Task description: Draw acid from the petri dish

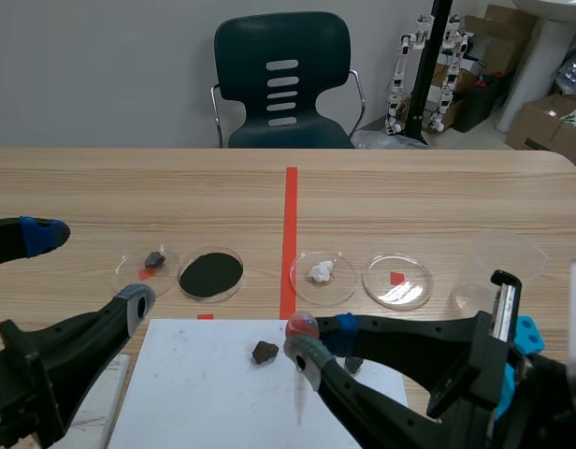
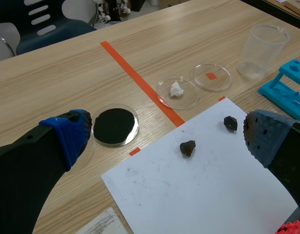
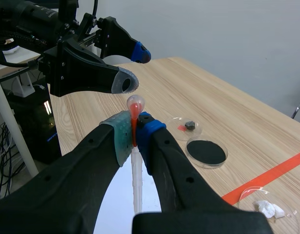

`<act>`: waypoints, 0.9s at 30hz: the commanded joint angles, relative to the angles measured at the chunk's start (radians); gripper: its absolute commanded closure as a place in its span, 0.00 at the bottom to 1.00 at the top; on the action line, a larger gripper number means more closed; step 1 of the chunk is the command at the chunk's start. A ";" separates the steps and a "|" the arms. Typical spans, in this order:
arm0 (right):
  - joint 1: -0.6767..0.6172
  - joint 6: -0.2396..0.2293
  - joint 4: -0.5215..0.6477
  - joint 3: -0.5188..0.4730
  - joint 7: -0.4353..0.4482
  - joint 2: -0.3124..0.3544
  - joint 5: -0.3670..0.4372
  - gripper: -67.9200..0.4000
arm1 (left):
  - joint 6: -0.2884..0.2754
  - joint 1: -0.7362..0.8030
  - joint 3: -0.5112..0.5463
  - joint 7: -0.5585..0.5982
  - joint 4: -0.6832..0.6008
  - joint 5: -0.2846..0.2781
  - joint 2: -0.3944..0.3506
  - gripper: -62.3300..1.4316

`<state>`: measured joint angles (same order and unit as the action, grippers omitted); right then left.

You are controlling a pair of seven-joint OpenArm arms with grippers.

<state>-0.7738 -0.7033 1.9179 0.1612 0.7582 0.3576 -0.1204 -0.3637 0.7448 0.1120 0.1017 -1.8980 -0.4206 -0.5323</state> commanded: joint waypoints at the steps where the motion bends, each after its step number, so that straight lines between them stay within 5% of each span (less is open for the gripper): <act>1: 0.001 -0.001 0.002 -0.003 0.014 0.003 0.015 0.97 | 0.002 0.000 0.008 0.014 -0.018 -0.010 0.000 0.00; 16: 0.001 -0.001 0.002 -0.007 0.006 0.003 0.015 0.97 | 0.002 0.000 0.008 0.014 -0.018 -0.010 0.000 0.00; 27: 0.014 -0.001 0.002 -0.119 -0.001 0.003 0.053 0.97 | 0.002 0.000 0.008 0.014 -0.018 -0.010 0.000 0.00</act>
<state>-0.7734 -0.7036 1.9179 0.0505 0.7422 0.3576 -0.0925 -0.3637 0.7448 0.1120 0.1017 -1.8980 -0.4206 -0.5323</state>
